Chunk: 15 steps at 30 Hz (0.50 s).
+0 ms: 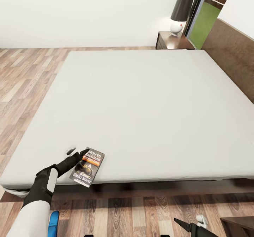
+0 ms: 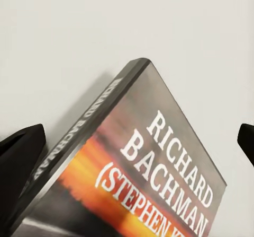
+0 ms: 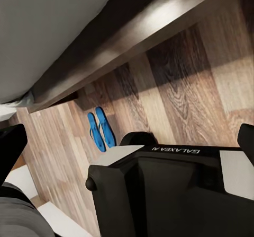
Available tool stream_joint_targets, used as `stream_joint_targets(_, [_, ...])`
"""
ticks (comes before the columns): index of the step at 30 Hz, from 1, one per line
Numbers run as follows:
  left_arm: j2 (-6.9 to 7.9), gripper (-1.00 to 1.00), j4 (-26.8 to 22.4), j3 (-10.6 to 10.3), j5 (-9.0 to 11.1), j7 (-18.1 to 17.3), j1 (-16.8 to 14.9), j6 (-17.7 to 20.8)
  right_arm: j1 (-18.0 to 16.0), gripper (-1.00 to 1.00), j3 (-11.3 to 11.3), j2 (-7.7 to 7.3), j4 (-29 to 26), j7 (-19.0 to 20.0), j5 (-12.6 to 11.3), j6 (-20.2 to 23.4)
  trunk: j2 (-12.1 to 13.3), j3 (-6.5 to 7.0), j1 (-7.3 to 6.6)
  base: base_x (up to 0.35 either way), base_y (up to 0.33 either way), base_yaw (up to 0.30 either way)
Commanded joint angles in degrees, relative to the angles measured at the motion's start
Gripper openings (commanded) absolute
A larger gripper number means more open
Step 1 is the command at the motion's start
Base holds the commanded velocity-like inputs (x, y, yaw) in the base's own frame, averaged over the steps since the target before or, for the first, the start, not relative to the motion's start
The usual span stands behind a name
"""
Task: In the bedroom, move the book from the bed onto either nightstand, and place the two sandals side by side next to the bed.
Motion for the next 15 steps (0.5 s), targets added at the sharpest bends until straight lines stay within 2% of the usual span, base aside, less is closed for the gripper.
stream_joint_targets(1, [-0.02, 1.00, 0.03, 0.14, -0.36, 0.04, -0.02, 0.36, -0.02, 1.00, -0.33, 0.02, -0.01, 0.25, 0.11, 0.60, -0.02, -0.03, 0.00, 0.000, 0.000, 0.000])
stream_joint_targets(15, [-0.02, 1.00, 0.03, 0.15, -0.36, 0.04, -0.02, 0.36, -0.03, 1.00, -0.30, 0.02, -0.01, 0.25, 0.11, 0.59, -0.02, -0.03, 0.00, -0.014, 0.000, 0.000])
